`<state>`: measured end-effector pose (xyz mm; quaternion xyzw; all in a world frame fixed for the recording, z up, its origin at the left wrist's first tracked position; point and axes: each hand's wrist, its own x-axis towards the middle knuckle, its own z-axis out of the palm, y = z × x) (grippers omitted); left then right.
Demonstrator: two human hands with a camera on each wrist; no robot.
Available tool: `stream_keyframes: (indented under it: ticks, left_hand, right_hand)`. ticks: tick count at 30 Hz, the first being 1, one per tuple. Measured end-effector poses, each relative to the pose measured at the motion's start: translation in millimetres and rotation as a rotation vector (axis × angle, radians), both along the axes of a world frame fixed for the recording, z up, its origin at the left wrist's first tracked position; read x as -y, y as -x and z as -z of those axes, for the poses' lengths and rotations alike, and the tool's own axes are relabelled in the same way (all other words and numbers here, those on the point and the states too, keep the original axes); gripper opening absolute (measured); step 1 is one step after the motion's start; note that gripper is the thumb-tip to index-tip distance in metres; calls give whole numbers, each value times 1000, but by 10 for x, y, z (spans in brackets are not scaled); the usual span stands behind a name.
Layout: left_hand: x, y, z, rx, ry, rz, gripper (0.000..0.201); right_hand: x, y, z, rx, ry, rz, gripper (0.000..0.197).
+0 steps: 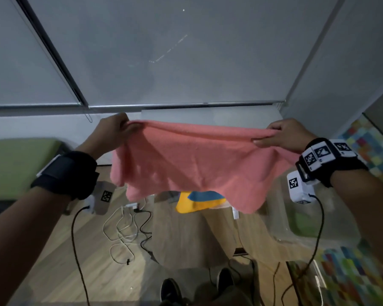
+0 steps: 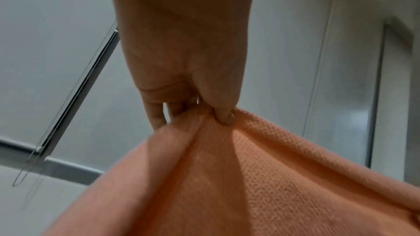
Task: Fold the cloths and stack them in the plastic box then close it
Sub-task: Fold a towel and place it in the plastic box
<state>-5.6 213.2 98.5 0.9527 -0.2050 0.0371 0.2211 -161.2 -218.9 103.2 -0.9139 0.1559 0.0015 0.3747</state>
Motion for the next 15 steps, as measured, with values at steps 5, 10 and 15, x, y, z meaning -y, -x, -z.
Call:
stream_keyframes:
  ticks: [5, 10, 15]
  left_hand:
    - [27, -48, -36, 19, 118, -110, 38]
    - [-12, -30, 31, 1, -16, -145, 44]
    - [147, -8, 65, -109, 25, -255, 52]
  right_hand:
    - [209, -28, -53, 24, -74, 27, 29]
    - [428, 2, -65, -14, -81, 43, 27]
    - [418, -98, 31, -64, -154, 166, 26]
